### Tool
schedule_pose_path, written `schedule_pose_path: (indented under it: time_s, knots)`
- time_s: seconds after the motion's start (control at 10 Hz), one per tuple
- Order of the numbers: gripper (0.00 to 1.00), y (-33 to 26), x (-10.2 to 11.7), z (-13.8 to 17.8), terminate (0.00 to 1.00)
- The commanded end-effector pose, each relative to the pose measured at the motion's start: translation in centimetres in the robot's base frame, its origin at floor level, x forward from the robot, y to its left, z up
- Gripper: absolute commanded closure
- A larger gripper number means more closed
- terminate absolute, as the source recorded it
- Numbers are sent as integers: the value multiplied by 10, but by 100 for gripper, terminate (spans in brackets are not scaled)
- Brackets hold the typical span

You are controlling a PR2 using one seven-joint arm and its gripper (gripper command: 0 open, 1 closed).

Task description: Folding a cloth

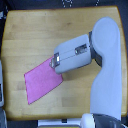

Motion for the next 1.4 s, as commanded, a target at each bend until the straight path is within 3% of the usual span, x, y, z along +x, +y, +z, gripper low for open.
schedule_pose_path:
  time_s: [0.0,0.3,0.8,1.3]
  knots:
    - [100,5,-4,-13,0]
    - [100,8,-9,-15,0]
    - [100,4,0,-11,0]
    - [100,-7,9,14,0]
